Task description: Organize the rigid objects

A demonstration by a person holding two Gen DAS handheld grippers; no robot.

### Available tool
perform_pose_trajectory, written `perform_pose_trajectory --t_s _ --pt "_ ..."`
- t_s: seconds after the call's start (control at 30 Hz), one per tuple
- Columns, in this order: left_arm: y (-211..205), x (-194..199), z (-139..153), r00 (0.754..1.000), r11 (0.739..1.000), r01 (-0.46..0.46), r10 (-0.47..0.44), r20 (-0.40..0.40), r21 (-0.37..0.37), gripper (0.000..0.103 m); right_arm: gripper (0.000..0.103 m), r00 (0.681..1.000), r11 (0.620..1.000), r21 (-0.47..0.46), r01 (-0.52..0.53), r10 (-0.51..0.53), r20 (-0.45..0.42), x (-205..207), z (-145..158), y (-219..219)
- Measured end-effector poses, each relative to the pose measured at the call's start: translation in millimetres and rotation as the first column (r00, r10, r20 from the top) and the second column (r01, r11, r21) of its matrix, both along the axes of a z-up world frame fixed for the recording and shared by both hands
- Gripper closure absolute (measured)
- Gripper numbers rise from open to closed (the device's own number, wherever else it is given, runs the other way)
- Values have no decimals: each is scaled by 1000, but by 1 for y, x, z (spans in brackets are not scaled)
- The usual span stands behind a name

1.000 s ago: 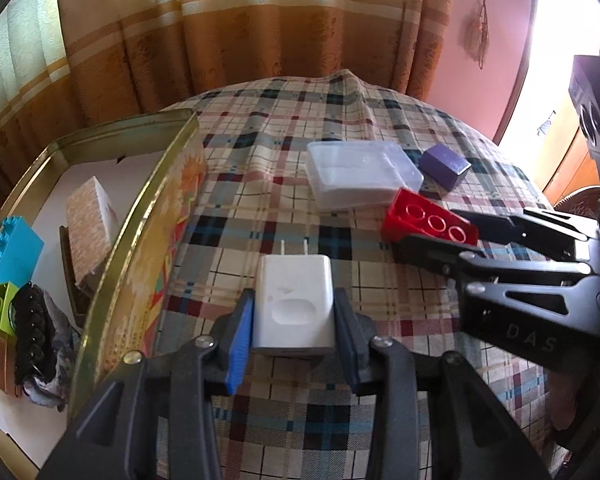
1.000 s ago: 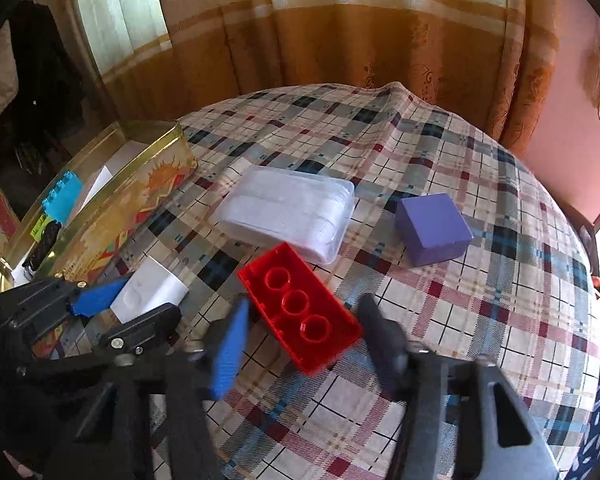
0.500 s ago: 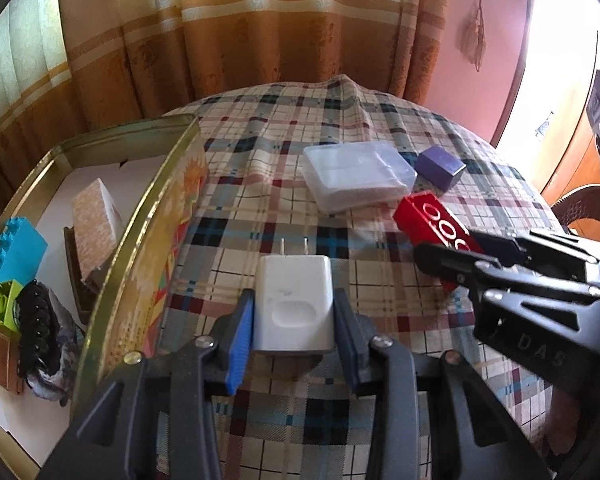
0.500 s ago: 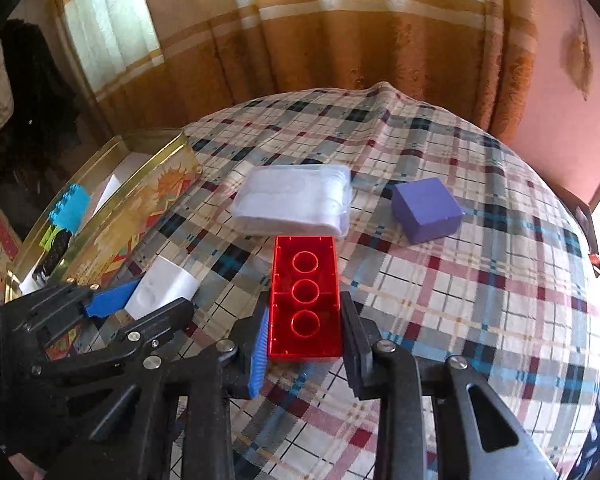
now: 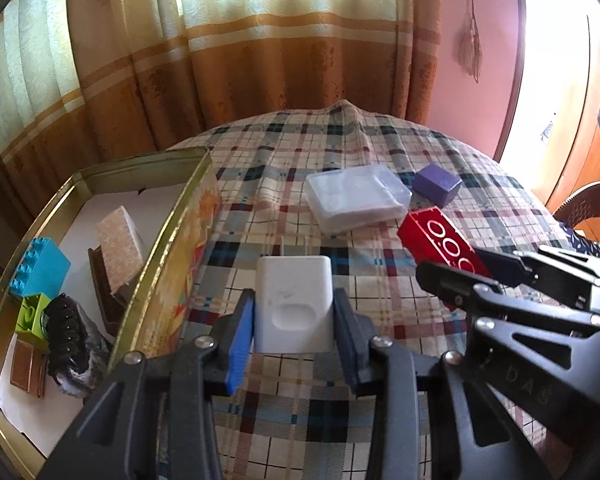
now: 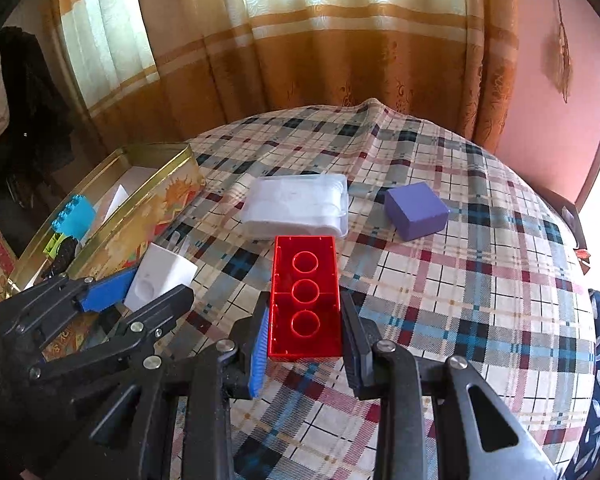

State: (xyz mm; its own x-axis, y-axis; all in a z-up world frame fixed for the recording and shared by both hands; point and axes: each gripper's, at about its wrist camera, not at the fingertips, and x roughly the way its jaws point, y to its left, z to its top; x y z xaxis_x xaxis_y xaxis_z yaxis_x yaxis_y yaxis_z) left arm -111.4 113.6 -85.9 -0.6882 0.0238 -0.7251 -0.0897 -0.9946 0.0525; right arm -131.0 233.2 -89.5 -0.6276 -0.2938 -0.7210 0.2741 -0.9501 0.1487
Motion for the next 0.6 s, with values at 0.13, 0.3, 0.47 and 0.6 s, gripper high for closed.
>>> perform_pose_trajectory --t_s 0.13,0.3,0.47,0.6 --pt "-3 3 3 1000 1000 -12 12 -23 10 66 69 1000 1000 -24 15 -15 -13 3 2 2" --pt "-5 10 8 998 1000 -15 15 -67 13 66 69 999 999 -33 23 -24 -33 8 4 1" --pt "-6 12 10 996 1000 -13 14 -85 12 66 69 999 999 -24 22 -23 -39 10 3 -3" --pt "-8 14 12 995 1000 -18 20 -98 19 66 69 998 999 -27 34 -35 -58 13 6 -2"
